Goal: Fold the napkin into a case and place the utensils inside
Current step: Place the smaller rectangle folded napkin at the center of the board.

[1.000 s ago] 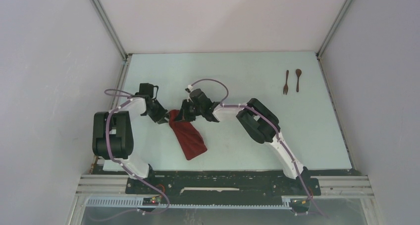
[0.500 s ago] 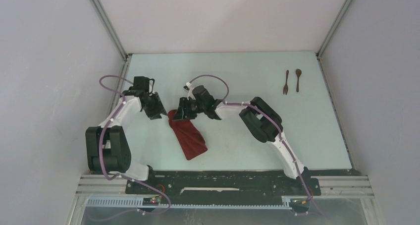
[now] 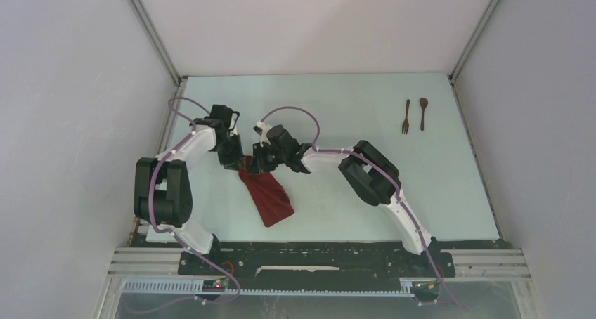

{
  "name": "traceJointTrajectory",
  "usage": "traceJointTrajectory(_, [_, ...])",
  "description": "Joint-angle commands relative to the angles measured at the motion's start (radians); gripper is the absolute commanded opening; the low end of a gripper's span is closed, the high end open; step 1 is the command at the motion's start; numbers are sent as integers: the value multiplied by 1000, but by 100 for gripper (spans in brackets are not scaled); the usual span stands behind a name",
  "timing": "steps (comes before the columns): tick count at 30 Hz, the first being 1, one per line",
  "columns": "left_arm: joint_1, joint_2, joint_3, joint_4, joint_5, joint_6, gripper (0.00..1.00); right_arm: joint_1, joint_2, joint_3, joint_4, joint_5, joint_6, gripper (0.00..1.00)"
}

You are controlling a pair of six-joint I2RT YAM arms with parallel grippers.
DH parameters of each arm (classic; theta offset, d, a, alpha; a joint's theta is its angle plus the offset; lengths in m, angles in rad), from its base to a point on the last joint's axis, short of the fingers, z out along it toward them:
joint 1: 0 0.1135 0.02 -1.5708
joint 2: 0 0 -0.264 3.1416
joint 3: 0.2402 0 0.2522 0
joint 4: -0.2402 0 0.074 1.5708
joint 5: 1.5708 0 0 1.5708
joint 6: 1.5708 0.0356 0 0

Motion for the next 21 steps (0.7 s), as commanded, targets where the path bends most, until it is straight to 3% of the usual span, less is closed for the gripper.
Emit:
traceJointTrajectory(1, [-34, 46, 83, -38, -95, 33, 31, 12, -10, 26, -41, 27, 5, 21])
traceJointTrajectory(6, [-68, 106, 122, -65, -170, 38, 26, 1, -6, 10, 8, -13, 66, 0])
traceJointTrajectory(21, [-150, 175, 187, -111, -357, 45, 30, -26, -3, -29, 102, -71, 156, 0])
